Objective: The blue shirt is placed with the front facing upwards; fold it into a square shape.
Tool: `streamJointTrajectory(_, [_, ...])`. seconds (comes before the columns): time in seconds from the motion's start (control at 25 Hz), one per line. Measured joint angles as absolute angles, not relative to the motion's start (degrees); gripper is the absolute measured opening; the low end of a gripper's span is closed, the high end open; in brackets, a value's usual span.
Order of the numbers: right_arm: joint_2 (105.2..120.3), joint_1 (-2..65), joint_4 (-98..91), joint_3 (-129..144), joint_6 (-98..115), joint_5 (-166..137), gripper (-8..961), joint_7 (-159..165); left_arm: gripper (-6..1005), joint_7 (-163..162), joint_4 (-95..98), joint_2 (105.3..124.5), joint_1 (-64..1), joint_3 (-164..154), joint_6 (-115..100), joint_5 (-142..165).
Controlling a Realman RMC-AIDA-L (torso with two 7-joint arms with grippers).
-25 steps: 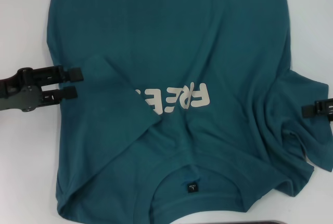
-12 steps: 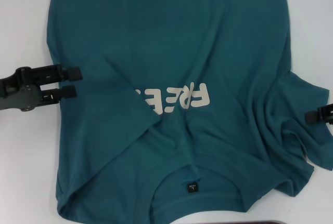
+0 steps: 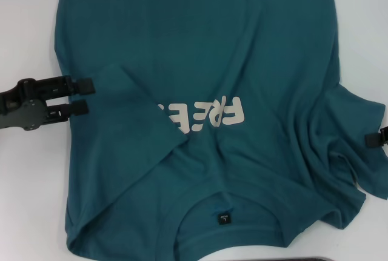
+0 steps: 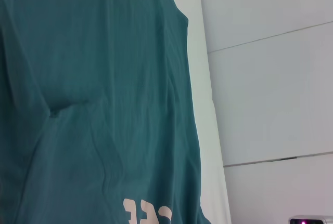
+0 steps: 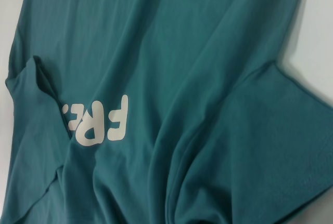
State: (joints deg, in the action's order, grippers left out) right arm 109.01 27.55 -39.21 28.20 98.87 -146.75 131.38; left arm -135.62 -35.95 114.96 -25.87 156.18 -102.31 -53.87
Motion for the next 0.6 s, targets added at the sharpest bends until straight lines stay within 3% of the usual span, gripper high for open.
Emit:
streamJointTrajectory(0.12, [108.99, 27.53, -39.54, 28.25, 98.87, -147.48, 41, 131.44, 720, -135.62, -35.95, 114.96, -25.79, 156.18, -102.31, -53.87])
streamJointTrajectory(0.6, [108.22, 24.94, -48.81, 26.09, 97.71, -149.69, 21, 135.93, 720, -135.7, -35.95, 114.86, -25.02, 156.34, -102.31, -53.87])
